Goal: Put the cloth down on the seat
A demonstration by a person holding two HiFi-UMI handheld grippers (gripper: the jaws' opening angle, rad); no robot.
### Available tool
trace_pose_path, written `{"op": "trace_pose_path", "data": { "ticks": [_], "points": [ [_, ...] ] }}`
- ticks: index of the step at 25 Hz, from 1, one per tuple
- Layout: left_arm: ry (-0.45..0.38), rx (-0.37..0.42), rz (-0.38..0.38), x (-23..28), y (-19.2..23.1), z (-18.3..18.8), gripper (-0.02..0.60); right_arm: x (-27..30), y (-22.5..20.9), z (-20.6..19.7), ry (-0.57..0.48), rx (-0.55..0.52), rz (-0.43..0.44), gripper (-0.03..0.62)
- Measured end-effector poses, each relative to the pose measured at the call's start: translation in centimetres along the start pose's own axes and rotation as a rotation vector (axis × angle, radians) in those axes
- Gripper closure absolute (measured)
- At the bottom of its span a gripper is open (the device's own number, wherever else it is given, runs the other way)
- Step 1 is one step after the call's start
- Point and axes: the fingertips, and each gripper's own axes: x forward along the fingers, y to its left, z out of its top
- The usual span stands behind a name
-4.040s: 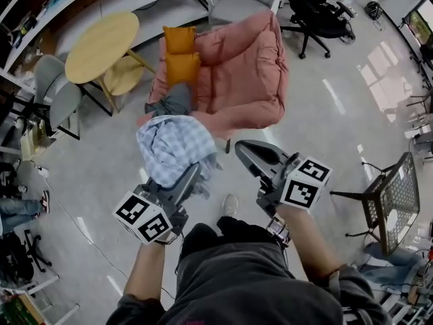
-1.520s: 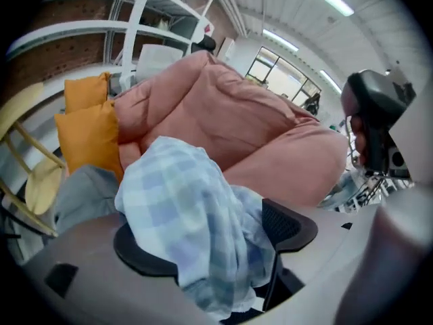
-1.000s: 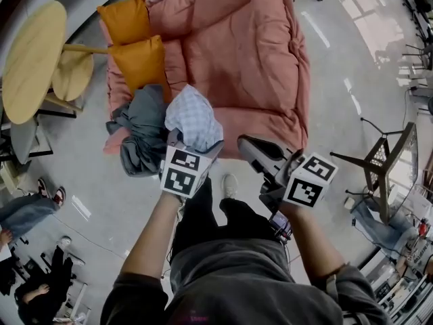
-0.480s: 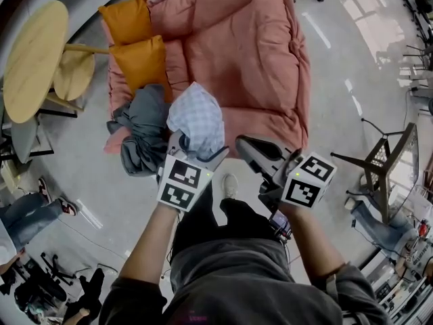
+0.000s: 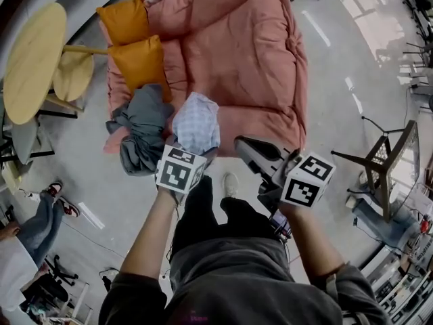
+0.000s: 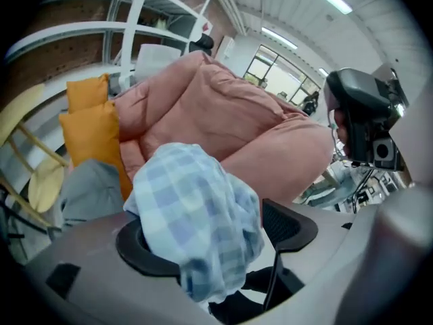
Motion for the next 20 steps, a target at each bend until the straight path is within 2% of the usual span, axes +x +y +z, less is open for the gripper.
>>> {"op": "trace_pose_path", "data": {
  "ticks": [2,3,4,6,8,9,11,16,20],
  "points": [
    [-0.018,-0.027,0.049,-0.8,1.4,0.0,0.187,-0.2,-0.1,0.0,-0.002,0.002,-0.001,0.579],
    [-0.056,-0.014,0.066,-1.4,1.6,0.8,0.187,-0.2,-0.1,0.1,-0.004,0.004,-0.001,0.579],
    [-0.108,0.025,0.073,-2.2,1.2,2.1,0.187,-0.2,-0.1,0.1,-0.006,0.005,0.0,0.579],
    [-0.192,0.158,0.057,-3.6,-1.1,4.7,0.187,-0.3,0.0,0.3,-0.01,0.004,0.003,0.579],
    [-0.187,0.252,0.032,-3.4,-3.3,5.4,0.187,-0.3,0.0,0.4,-0.014,0.004,0.004,0.579],
    [-0.166,0.258,0.018,-2.9,-3.9,5.0,0.187,-0.4,0.1,0.4,-0.015,0.006,0.004,0.579],
    [-0.148,0.224,-0.013,-2.2,-4.2,4.1,0.187,-0.3,0.2,0.2,-0.014,0.009,0.004,0.579],
    [-0.216,0.121,-0.118,-3.5,-4.6,4.5,0.188,-0.1,0.5,0.0,-0.013,0.009,0.009,0.579],
    [-0.163,0.109,-0.187,-1.5,-5.5,2.5,0.189,0.2,1.1,-0.5,-0.003,0.009,0.022,0.579]
  ]
}}
